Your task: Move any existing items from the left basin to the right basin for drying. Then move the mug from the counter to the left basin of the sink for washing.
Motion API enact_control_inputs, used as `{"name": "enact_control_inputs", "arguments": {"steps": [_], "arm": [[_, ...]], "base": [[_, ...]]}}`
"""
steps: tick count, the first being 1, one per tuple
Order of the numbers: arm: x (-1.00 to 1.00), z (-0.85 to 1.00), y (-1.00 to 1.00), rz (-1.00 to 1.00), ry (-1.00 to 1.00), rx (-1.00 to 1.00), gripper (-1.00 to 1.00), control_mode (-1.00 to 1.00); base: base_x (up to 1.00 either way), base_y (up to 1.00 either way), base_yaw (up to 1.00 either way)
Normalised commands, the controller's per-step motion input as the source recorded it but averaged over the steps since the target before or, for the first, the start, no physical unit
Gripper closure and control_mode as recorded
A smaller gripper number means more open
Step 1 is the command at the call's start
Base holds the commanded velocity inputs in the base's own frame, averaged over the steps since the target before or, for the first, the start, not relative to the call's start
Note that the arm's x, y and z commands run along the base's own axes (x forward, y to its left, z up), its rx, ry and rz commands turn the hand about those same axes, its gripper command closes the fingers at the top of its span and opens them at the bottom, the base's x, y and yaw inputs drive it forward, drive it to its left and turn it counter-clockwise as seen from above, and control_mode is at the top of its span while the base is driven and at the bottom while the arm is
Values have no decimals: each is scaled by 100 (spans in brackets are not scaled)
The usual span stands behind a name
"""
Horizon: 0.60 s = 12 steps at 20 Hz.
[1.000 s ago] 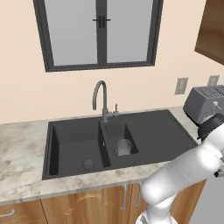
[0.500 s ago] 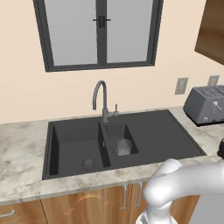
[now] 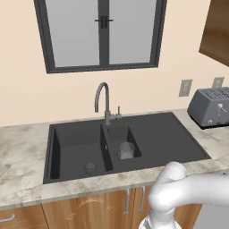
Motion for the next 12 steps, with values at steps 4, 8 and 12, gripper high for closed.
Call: {"name": "enact_control_inputs", "arguments": {"steps": [4, 8, 12], "arm": [[6, -15, -3, 0, 0, 0, -100, -100], [6, -13, -7, 0, 0, 0, -100, -100], [11, -10, -15, 0, 0, 0, -100, -100]], "base": [[0, 0, 0], [0, 0, 0], [0, 0, 0]]}}
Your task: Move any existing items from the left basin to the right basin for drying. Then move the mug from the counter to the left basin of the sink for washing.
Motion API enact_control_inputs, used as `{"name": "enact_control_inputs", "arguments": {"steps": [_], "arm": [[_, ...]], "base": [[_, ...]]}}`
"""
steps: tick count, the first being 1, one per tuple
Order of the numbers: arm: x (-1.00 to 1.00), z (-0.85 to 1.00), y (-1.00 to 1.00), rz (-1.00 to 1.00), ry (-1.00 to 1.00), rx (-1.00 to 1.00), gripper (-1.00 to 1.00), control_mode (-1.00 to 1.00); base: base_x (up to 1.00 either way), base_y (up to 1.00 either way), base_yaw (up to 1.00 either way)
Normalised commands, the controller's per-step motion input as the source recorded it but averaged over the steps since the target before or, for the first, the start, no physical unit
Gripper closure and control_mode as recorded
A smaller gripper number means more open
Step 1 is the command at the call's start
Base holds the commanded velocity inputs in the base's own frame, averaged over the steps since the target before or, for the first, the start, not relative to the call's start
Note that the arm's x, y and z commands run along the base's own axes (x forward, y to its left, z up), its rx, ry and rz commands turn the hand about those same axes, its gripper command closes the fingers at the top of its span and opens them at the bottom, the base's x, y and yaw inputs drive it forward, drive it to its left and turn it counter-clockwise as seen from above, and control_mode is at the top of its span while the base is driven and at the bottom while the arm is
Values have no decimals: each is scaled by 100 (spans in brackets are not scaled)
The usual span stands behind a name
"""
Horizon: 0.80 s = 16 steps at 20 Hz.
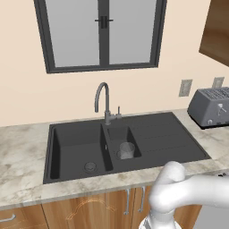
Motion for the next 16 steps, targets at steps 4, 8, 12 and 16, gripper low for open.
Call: {"name": "enact_control_inputs", "arguments": {"steps": [4, 8, 12, 16], "arm": [[20, -8, -13, 0, 0, 0, -100, -100], [23, -7, -6, 0, 0, 0, -100, -100], [22, -8, -2, 0, 0, 0, -100, -100], [13, -11, -14, 0, 0, 0, -100, -100]], "base": [[0, 0, 0], [0, 0, 0], [0, 0, 0], [0, 0, 0]]}}
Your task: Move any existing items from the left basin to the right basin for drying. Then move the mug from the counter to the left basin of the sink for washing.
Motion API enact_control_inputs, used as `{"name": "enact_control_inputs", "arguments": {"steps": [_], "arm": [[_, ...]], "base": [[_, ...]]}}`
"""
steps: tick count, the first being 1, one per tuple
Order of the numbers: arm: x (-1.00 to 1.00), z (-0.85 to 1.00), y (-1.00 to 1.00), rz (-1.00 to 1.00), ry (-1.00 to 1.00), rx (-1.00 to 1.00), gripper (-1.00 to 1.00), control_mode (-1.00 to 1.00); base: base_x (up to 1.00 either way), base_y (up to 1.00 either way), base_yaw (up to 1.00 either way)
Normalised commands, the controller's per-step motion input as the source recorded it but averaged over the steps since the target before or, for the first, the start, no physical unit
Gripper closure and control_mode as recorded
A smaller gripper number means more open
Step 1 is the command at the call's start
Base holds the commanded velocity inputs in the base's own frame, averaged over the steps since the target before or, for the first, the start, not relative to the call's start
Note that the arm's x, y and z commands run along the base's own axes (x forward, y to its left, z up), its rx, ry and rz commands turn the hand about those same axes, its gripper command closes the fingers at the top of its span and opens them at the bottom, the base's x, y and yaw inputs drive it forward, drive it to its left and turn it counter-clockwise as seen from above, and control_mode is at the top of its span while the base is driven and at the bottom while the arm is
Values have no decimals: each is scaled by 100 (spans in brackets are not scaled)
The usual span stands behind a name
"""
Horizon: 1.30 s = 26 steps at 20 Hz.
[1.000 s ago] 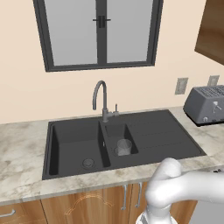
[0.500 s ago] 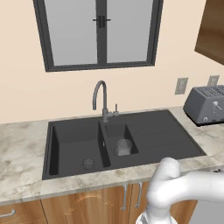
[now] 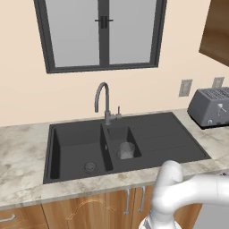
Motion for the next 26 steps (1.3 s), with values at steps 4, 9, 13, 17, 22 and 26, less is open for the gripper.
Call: {"name": "enact_control_inputs", "arguments": {"steps": [4, 9, 13, 17, 22, 26], "arm": [[8, -13, -29, 1, 0, 0, -100, -100], [4, -12, -27, 1, 0, 0, -100, -100], [2, -12, -16, 1, 0, 0, -100, -100], [0, -11, 0, 1, 0, 0, 100, -100], [0, -11, 2, 1, 0, 0, 100, -100], [-1, -13, 15, 2, 0, 0, 100, -100]], "base": [[0, 0, 0], [0, 0, 0], [0, 0, 0], [0, 0, 0], [0, 0, 0], [0, 0, 0]]}}
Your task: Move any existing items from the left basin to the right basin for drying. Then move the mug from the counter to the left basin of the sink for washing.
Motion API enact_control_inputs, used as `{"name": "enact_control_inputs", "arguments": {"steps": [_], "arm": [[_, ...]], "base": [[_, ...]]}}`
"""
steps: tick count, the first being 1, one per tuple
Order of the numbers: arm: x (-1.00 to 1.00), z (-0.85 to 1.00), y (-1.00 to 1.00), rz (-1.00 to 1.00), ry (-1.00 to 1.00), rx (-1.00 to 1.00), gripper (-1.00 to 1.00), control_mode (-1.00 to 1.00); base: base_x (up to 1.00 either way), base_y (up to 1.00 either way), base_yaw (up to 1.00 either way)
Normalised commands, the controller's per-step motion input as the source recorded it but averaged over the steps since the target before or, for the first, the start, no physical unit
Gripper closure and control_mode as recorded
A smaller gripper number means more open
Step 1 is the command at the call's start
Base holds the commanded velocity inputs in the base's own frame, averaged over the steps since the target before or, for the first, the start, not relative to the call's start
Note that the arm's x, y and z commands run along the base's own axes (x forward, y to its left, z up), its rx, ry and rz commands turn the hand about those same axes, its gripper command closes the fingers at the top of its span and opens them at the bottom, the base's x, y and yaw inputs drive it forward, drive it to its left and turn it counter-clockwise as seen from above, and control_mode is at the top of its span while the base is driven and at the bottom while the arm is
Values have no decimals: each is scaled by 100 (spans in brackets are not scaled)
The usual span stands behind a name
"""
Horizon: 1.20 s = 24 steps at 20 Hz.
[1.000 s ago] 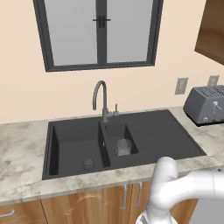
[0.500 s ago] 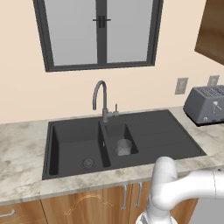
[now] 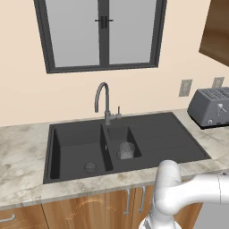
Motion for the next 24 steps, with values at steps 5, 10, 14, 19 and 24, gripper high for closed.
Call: {"name": "enact_control_inputs", "arguments": {"steps": [5, 10, 14, 19, 24], "arm": [[-12, -11, 26, 5, 0, 0, 100, -100], [-42, 13, 41, 9, -9, 0, 100, -100], [-51, 26, 64, 14, -16, 0, 100, -100], [-47, 29, 76, 15, -17, 0, 100, -100], [-40, 56, 87, 16, -14, 0, 100, -100]], "base": [[0, 0, 0], [0, 0, 0], [0, 0, 0], [0, 0, 0], [0, 0, 0]]}}
